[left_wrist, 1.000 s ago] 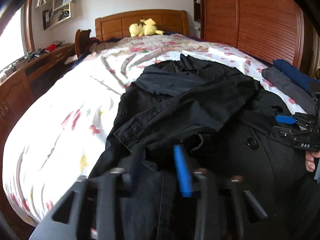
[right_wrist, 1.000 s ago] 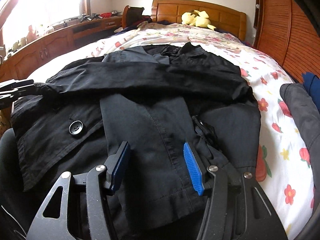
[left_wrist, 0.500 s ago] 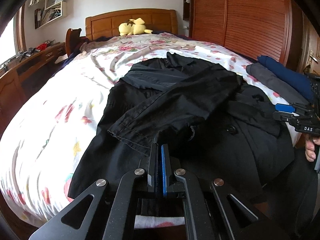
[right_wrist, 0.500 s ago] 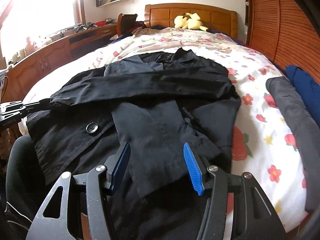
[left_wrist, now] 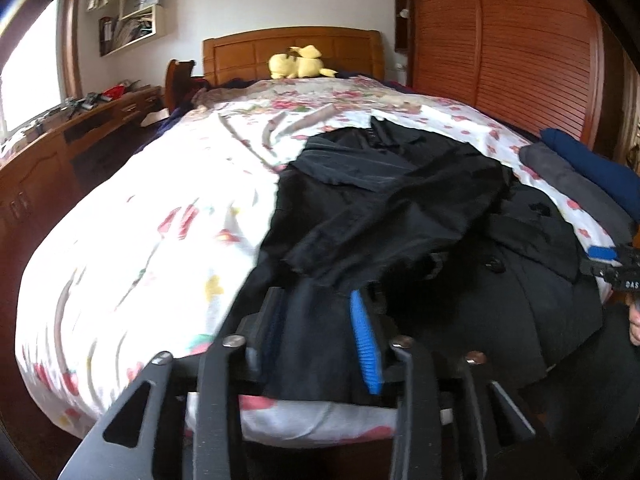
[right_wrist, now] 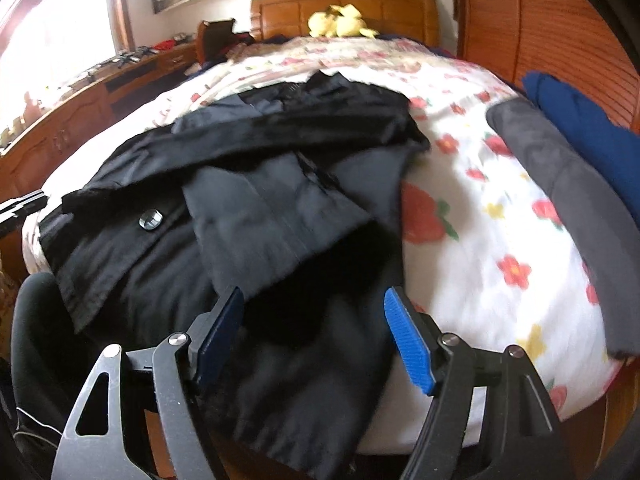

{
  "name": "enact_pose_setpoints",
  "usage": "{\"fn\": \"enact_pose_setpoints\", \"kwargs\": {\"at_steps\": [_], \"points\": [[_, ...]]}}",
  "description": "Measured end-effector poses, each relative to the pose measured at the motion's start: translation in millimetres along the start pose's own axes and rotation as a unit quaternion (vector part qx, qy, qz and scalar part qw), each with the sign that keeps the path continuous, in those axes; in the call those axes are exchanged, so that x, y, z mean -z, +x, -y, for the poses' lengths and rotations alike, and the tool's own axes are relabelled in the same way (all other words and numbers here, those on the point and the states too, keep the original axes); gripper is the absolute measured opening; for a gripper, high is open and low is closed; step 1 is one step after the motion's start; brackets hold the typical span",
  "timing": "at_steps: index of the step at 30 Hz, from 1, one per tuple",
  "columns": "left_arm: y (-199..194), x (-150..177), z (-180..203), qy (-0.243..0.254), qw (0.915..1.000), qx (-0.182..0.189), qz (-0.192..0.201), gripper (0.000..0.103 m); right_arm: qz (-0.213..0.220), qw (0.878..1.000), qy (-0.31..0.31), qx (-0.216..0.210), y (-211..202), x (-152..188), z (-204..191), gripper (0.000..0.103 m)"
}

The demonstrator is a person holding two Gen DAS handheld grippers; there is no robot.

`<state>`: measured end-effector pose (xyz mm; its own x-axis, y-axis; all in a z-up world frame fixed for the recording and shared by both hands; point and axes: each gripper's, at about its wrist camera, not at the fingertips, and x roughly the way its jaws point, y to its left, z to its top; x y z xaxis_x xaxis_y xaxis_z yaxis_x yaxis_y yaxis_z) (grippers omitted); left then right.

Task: Fold large clothes

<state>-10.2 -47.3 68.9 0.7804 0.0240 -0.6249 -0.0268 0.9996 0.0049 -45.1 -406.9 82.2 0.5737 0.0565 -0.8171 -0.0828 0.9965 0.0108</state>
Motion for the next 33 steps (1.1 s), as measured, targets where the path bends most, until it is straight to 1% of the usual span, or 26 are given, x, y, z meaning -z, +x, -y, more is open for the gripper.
{"fn": "enact_pose_setpoints", "kwargs": {"at_steps": [2,4,5,7,8,9,10,11,14,18,21,28,30,32,33], "points": [[-0.3,2.1,-8.4,-0.004,0.9999,-0.011,-0.001,0.047,-0.010,1.000,0.014,0.004,2.8,6.5,5.0,0.074],[2.7,3.6,-16.0,-0.008,0.9998,-0.017,-0.003,0.050,-0.021,0.999,0.026,-0.006,5.9,12.1,7.1,0.074],[4.8,4.5,-19.5,-0.010,0.9998,-0.019,-0.005,0.050,-0.024,0.999,0.026,-0.009,7.0,14.4,6.8,0.073],[9.7,5.4,-26.4,-0.013,0.9995,-0.026,-0.010,0.052,-0.024,1.000,0.010,0.001,7.7,17.9,0.9,0.073],[12.3,6.3,-30.0,-0.015,0.9994,-0.028,-0.011,0.052,-0.025,1.000,-0.001,0.006,7.8,18.7,-2.9,0.069],[14.6,6.7,-32.6,-0.018,0.9993,-0.030,-0.013,0.052,-0.024,1.000,-0.010,0.013,7.9,19.5,-6.4,0.060],[18.6,6.6,-35.7,-0.021,0.9991,-0.032,-0.016,0.053,-0.020,0.999,-0.019,0.017,6.3,19.5,-9.8,0.055],[21.4,7.0,-38.7,-0.023,0.9989,-0.035,-0.018,0.053,-0.018,0.999,-0.025,0.014,5.9,18.9,-11.9,0.048],[29.5,7.4,-44.7,-0.030,0.9984,-0.040,-0.027,0.053,-0.011,1.000,-0.025,-0.004,1.6,14.5,-17.6,0.041],[40.2,9.8,-46.8,-0.037,0.9981,-0.029,-0.040,0.053,0.000,1.000,-0.024,-0.019,-5.6,9.7,-21.6,0.040],[45.4,11.5,-50.0,-0.041,0.9976,-0.023,-0.051,0.053,-0.005,1.000,-0.024,-0.018,-4.8,10.7,-21.0,0.040],[40.6,15.6,-54.6,-0.048,0.9976,-0.016,-0.046,0.053,-0.031,0.999,0.004,-0.016,0.8,21.6,-6.9,0.040],[41.0,17.6,-55.7,-0.054,0.9974,-0.013,-0.045,0.053,-0.038,0.999,0.005,-0.018,3.1,26.1,-5.7,0.040],[41.7,19.0,-55.3,-0.055,0.9974,-0.013,-0.043,0.053,-0.036,0.999,0.001,-0.020,3.6,28.8,-6.1,0.040],[42.5,19.2,-54.3,-0.055,0.9975,-0.013,-0.043,0.053,-0.032,0.999,-0.002,-0.023,2.8,29.5,-6.6,0.037]]}}
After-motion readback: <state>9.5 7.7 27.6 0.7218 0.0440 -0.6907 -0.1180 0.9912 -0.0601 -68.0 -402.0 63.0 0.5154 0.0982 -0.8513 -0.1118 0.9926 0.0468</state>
